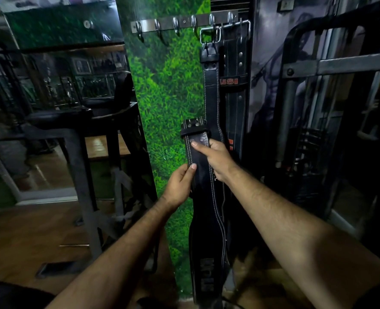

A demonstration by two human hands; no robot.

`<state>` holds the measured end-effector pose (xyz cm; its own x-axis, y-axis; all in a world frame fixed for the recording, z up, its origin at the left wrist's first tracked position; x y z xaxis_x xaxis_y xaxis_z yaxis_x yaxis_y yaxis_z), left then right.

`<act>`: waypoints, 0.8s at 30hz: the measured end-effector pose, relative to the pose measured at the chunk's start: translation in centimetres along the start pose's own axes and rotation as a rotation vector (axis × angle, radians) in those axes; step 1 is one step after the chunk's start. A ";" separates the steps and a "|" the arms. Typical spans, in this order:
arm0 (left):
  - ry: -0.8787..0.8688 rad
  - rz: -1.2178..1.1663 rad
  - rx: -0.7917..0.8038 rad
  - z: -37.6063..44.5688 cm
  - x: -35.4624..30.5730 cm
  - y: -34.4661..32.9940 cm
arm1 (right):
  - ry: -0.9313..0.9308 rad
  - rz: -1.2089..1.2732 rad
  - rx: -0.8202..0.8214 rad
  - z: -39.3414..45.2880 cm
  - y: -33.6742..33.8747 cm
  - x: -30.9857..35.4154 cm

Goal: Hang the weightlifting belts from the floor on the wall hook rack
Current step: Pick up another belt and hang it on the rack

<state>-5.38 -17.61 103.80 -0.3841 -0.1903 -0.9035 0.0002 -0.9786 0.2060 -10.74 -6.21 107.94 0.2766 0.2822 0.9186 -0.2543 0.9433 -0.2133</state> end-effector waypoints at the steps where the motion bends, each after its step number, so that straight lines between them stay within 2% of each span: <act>1: -0.005 0.007 0.003 0.3 -0.3 0.0 | 0.011 -0.017 -0.001 0.0 -0.2 0.0; 9: -0.027 -0.110 -0.028 3.2 -2.3 1.1 | 0.150 -0.191 0.041 1.7 -0.6 3.4; 15: -0.101 -0.212 -0.036 6.2 -5.2 1.6 | 0.200 -0.122 -0.009 4.0 -1.3 6.3; 19: -0.158 -0.286 -0.038 8.5 -7.8 2.0 | 0.202 0.008 -0.021 5.2 -2.7 8.2; 24: -0.163 -0.417 -0.012 9.0 -7.6 2.0 | 0.283 0.066 -0.108 6.1 -3.2 9.9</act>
<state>-10.83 -17.38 114.43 -0.4940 0.2344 -0.8372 -0.1753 -0.9700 -0.1682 -12.87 -7.50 119.76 0.5141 0.3667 0.7754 -0.1842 0.9301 -0.3177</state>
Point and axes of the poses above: each hand's wrist, its own z-axis towards the middle knuckle, its own y-axis out of the back of the hand, x = y × z, the point moved 6 cm from there along z, towards the middle knuckle, and after that the axes turned 3 degrees about x, right-handed, at the moved point
